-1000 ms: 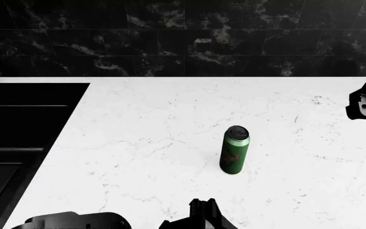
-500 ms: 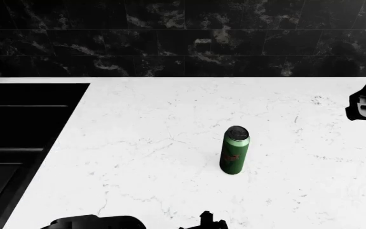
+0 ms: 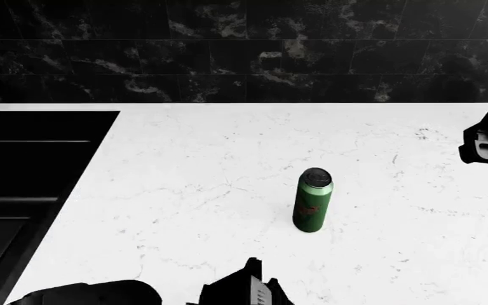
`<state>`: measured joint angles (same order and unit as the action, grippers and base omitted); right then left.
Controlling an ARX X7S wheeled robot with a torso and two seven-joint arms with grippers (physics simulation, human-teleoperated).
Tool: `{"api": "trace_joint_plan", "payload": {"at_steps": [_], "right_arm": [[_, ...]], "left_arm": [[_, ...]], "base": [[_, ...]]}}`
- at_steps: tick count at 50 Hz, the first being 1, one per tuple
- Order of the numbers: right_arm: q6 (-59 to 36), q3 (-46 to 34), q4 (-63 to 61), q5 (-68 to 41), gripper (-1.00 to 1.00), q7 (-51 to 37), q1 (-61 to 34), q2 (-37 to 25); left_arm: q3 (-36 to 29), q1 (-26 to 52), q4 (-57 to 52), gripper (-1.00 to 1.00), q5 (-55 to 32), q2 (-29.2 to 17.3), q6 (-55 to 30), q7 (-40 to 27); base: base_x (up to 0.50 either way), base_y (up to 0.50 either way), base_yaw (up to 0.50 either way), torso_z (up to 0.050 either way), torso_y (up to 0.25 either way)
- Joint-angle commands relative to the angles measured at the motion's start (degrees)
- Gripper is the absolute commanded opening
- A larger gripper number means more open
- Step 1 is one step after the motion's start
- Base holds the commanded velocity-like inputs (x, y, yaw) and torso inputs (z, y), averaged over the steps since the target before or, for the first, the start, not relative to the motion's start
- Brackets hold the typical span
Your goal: Pick the cans from the counter and place them in their designated side in the cabinet.
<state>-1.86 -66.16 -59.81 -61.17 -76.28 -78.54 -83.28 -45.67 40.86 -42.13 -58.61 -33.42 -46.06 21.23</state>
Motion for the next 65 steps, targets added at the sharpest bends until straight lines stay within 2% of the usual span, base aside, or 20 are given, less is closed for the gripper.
{"api": "trace_joint_plan", "payload": {"at_steps": [1,21,29,51,65], "right_arm": [[-0.9,-2.0,0.0,-1.1,1.00,-0.3,-3.5,1.3],[-0.2,-5.1,0.0,0.3,1.00,-1.3,-4.6,2.6],[0.3,-7.0,-0.1,0.5,1.00,-1.6,-6.3,2.4],[1.0,-9.9,0.6,0.6,1.00,-1.6,-8.9,3.5],[1.1,-10.2,0.7,0.9,1.00,-1.8,-8.8,4.0]], "left_arm": [[7.5,-0.5,-4.8,-1.00,-8.1,-5.9,1.4,-2.5],[20.5,-1.3,-4.4,-1.00,-15.0,-17.8,8.6,-5.9],[26.1,-2.8,-2.7,-1.00,-17.4,-21.2,12.7,-8.9],[39.7,-6.8,-0.6,-1.00,-19.5,-26.6,21.8,-20.4],[43.7,-3.3,4.4,-1.00,-18.9,-28.1,21.9,-30.1]], "base": [[0.00,0.00,0.00,0.000,0.000],[0.00,0.00,0.00,0.000,0.000],[0.00,0.00,0.00,0.000,0.000],[0.00,0.00,0.00,0.000,0.000],[0.00,0.00,0.00,0.000,0.000]]}}
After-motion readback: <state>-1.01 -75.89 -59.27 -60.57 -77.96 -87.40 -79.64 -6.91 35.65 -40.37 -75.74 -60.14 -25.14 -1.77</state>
